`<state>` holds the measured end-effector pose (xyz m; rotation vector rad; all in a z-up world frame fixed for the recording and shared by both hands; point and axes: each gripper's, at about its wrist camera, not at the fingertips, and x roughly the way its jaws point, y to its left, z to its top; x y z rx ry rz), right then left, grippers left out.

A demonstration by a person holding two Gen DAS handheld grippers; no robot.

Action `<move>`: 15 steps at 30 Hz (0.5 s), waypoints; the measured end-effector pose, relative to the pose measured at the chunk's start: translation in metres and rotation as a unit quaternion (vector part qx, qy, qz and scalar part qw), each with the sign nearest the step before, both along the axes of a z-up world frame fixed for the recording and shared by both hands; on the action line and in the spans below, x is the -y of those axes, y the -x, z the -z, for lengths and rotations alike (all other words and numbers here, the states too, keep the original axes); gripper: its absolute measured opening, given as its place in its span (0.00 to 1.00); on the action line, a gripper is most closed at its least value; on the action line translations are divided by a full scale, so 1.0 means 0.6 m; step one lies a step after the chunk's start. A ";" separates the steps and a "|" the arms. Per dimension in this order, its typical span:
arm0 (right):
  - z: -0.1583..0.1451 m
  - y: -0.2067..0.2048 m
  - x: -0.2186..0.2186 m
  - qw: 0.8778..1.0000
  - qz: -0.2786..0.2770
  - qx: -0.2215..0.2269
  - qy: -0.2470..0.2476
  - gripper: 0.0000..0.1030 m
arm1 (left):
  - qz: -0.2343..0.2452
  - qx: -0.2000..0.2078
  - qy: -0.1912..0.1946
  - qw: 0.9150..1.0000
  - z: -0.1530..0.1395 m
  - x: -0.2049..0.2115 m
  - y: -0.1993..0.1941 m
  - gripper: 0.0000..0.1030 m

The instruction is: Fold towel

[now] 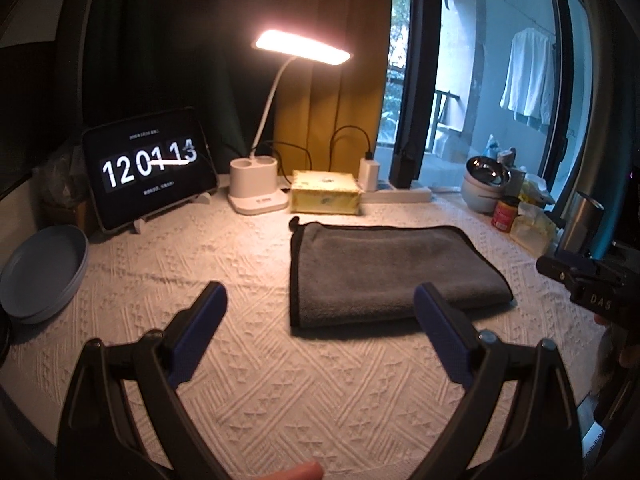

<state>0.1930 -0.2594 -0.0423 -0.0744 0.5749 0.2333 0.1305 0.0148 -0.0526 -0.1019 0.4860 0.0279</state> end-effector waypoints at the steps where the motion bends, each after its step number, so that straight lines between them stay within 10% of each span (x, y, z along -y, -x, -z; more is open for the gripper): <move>1: -0.001 0.009 0.000 1.000 0.002 0.006 0.001 0.57 | -0.001 0.005 -0.002 1.000 0.000 0.002 0.006 0.93; 15: 0.000 0.094 0.012 0.999 0.007 0.032 0.010 0.57 | 0.003 0.051 -0.024 0.998 -0.002 0.022 0.077 0.93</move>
